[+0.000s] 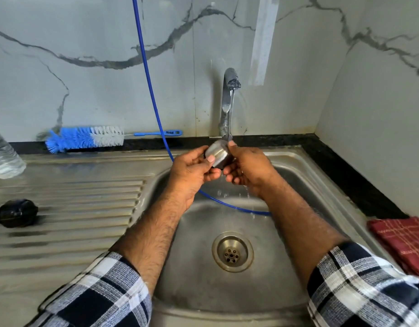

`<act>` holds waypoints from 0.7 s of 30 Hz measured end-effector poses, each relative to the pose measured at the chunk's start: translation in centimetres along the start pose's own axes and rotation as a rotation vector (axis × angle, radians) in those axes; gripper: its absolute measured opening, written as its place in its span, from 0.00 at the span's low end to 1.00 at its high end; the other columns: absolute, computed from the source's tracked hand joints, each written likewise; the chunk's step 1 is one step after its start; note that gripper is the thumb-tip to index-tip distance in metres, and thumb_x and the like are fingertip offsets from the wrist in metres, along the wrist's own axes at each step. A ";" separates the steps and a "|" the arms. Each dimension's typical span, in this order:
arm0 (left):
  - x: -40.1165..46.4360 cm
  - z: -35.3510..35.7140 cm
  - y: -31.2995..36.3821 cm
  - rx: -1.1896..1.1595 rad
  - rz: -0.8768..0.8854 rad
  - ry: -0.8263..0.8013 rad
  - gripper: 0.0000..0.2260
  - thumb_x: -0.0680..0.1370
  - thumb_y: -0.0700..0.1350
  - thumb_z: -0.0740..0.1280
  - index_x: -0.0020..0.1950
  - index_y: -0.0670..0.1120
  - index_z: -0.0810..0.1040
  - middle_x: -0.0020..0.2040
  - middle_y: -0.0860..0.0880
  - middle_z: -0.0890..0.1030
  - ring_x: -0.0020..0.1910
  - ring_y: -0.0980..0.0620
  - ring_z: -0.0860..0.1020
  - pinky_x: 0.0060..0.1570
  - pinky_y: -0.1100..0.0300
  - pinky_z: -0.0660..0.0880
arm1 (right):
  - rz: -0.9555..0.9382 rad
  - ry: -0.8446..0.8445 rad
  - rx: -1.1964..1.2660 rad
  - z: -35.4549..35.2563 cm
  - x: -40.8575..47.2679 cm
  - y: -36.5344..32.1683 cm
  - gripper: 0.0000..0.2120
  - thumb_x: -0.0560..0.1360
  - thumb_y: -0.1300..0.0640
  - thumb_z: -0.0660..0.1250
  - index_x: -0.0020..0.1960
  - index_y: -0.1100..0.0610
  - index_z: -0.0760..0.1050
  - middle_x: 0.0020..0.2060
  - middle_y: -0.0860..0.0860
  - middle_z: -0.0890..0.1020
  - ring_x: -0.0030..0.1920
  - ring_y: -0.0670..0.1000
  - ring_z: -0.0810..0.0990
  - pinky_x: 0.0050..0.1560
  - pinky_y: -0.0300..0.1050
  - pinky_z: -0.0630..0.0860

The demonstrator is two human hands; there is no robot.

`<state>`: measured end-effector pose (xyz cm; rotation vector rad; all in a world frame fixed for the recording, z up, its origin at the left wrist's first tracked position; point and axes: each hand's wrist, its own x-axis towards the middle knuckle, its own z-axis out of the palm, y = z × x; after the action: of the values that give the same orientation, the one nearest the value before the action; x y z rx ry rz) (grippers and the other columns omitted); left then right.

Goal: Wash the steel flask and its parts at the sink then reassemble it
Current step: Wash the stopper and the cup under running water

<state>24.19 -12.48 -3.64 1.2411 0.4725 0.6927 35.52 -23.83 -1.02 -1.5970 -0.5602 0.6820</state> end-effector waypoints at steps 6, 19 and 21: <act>0.0 -0.1 0.1 0.030 0.032 -0.062 0.19 0.81 0.34 0.70 0.72 0.41 0.78 0.48 0.43 0.88 0.41 0.47 0.87 0.43 0.59 0.85 | -0.031 0.139 -0.070 0.3 -0.4 -0.8 0.31 0.73 0.29 0.72 0.46 0.60 0.81 0.31 0.56 0.81 0.25 0.50 0.76 0.25 0.40 0.71; -0.1 -0.4 0.4 0.122 0.074 -0.054 0.16 0.82 0.35 0.70 0.70 0.38 0.79 0.44 0.42 0.87 0.36 0.50 0.85 0.40 0.60 0.84 | 0.003 0.149 -0.107 0.2 -0.3 -0.6 0.36 0.71 0.25 0.70 0.46 0.60 0.84 0.30 0.54 0.82 0.27 0.50 0.77 0.28 0.41 0.73; -0.1 0.0 0.3 0.197 0.119 -0.079 0.17 0.82 0.33 0.70 0.71 0.38 0.78 0.42 0.43 0.86 0.34 0.51 0.85 0.37 0.61 0.83 | 0.053 0.187 -0.158 -0.1 -0.3 -0.5 0.37 0.75 0.23 0.63 0.46 0.58 0.84 0.30 0.54 0.83 0.28 0.50 0.78 0.28 0.41 0.73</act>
<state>24.04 -12.53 -3.36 1.4856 0.4116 0.7072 35.38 -24.01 -0.52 -1.8073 -0.4442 0.5307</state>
